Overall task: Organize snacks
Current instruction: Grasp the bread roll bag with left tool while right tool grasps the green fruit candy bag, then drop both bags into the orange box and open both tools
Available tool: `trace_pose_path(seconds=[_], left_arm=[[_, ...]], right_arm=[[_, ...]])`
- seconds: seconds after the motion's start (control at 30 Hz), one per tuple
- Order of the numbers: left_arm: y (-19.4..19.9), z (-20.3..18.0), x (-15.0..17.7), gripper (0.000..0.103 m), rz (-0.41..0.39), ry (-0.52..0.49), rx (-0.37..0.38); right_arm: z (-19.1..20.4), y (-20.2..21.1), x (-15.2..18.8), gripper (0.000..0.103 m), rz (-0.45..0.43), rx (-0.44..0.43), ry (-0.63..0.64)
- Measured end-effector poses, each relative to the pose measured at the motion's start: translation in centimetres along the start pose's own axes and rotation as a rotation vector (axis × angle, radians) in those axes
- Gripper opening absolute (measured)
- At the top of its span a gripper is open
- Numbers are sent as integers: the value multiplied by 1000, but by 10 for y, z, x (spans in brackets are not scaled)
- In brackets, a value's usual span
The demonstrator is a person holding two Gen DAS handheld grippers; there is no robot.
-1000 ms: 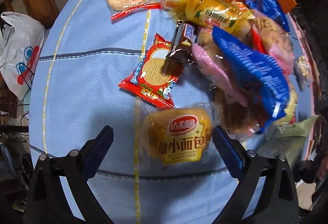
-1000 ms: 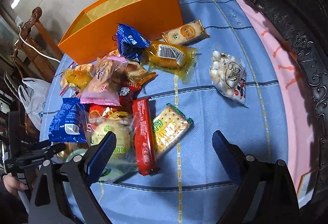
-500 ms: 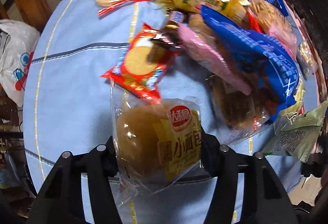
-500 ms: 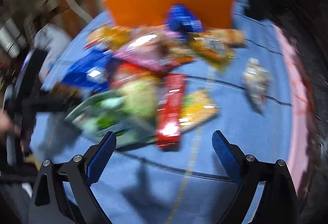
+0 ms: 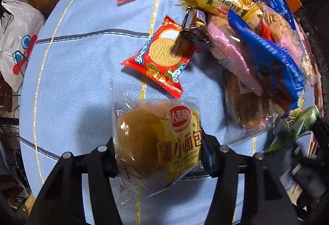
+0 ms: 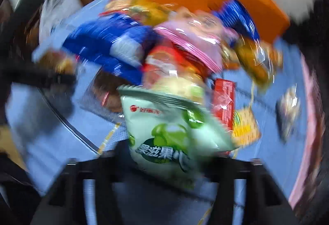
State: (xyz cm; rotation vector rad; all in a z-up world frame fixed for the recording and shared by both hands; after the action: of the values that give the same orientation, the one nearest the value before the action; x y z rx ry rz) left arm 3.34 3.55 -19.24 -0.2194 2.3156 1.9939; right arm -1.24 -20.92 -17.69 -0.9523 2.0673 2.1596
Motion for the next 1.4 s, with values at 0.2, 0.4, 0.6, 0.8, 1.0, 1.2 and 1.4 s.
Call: trace_pose_path(seconds=[0.2, 0.4, 0.6, 0.8, 1.0, 1.2, 1.4], left_arm=[[37, -3, -10, 57, -75, -12, 47], [68, -6, -35, 57, -144, -3, 51], [106, -10, -89, 57, -249, 19, 26], [136, -45, -153, 57, -320, 1, 87], [137, -102, -235, 57, -383, -72, 107], [106, -142, -300, 57, -356, -101, 121], [65, -160, -323, 96, -297, -92, 49]], right_arm=[[-30, 52, -9, 36, -84, -105, -101], [-54, 70, -15, 36, -136, -111, -178], [-80, 89, -43, 36, -219, -101, -233], [-130, 109, -103, 37, -334, -56, -305], [-175, 102, -186, 37, -413, -42, -358], [-206, 57, -239, 37, -367, -30, -398], [-211, 9, -247, 58, -270, 17, -440]])
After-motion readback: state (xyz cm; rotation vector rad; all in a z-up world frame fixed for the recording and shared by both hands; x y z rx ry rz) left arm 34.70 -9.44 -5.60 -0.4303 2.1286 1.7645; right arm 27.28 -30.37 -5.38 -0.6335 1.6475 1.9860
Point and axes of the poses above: each gripper's, at about its wrist camera, not at the fingertips, and y roughly against the way its jaws point, z to its left, x to its underside, the point moved 6 cm from there along -y, roughly the way its jaws point, and after that the axes turned 5 degrees about y, right-handed, at the moved point
